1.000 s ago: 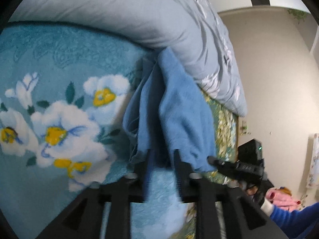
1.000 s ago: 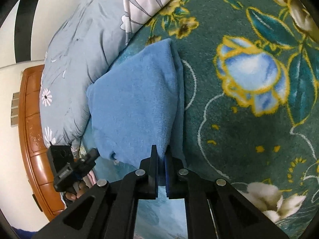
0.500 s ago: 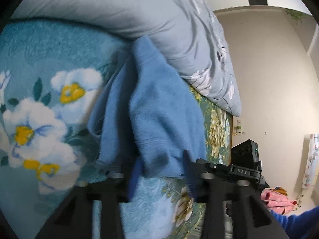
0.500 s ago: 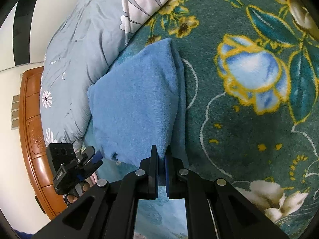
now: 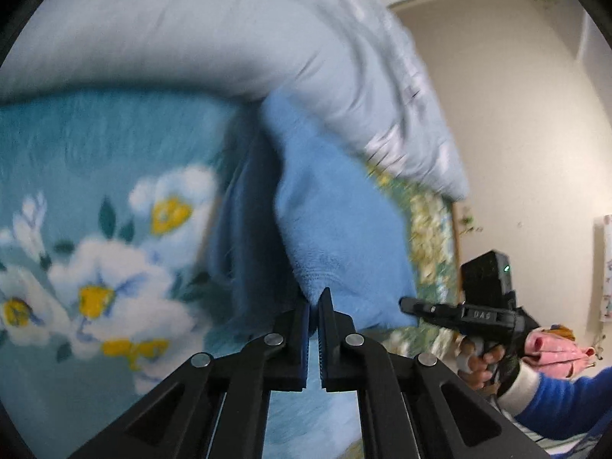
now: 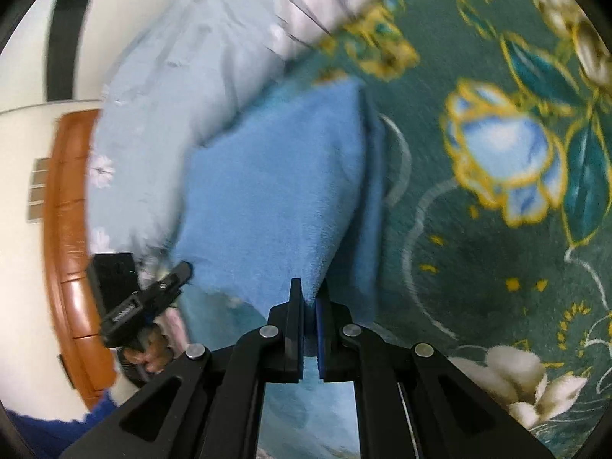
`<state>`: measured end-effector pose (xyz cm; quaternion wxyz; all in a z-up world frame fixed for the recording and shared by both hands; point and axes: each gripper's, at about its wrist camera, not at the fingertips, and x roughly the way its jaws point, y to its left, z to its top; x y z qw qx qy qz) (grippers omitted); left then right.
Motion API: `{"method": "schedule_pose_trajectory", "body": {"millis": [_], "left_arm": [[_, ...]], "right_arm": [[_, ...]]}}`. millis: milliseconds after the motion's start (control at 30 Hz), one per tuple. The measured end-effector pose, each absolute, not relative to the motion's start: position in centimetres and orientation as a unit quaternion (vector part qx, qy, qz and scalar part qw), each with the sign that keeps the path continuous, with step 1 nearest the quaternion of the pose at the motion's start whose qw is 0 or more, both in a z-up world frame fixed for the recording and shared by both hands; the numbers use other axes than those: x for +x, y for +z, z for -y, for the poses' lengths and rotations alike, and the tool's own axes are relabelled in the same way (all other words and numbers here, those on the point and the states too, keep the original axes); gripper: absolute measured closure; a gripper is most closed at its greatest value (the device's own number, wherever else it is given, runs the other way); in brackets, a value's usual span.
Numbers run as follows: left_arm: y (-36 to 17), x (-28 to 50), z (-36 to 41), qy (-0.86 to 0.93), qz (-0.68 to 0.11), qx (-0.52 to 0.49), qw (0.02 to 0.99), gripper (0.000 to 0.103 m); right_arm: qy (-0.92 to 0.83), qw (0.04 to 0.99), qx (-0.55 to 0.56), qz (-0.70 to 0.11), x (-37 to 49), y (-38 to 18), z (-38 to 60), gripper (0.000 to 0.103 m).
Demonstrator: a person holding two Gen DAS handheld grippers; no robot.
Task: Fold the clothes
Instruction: 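Open the left gripper and release the folded sweater against the duvet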
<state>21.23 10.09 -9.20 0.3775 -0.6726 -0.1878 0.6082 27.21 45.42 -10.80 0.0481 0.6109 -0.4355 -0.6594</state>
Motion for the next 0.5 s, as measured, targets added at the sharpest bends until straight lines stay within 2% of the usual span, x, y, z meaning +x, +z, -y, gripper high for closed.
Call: {"method": "schedule_pose_trajectory", "body": {"millis": [200,233,467,500], "left_arm": [[-11.2,21.2,-9.3,0.596,0.223,-0.688,0.350,0.099],[-11.3,21.2,-9.3,0.594,0.224,-0.690,0.347,0.095],[-9.7,20.5,-9.7,0.600,0.189,-0.693,0.351,0.089],[-9.3,20.4,-9.6,0.606,0.186,-0.690,0.350,0.082]], "right_arm": [[-0.649,0.029,0.618,0.442,27.5,-12.4,-45.4,0.098],[-0.649,0.032,0.620,0.439,27.4,-12.3,-45.4,0.098],[-0.653,0.044,0.634,0.413,27.6,-12.0,-45.4,0.096],[-0.654,0.045,0.635,0.408,27.7,-11.8,-45.5,0.095]]}}
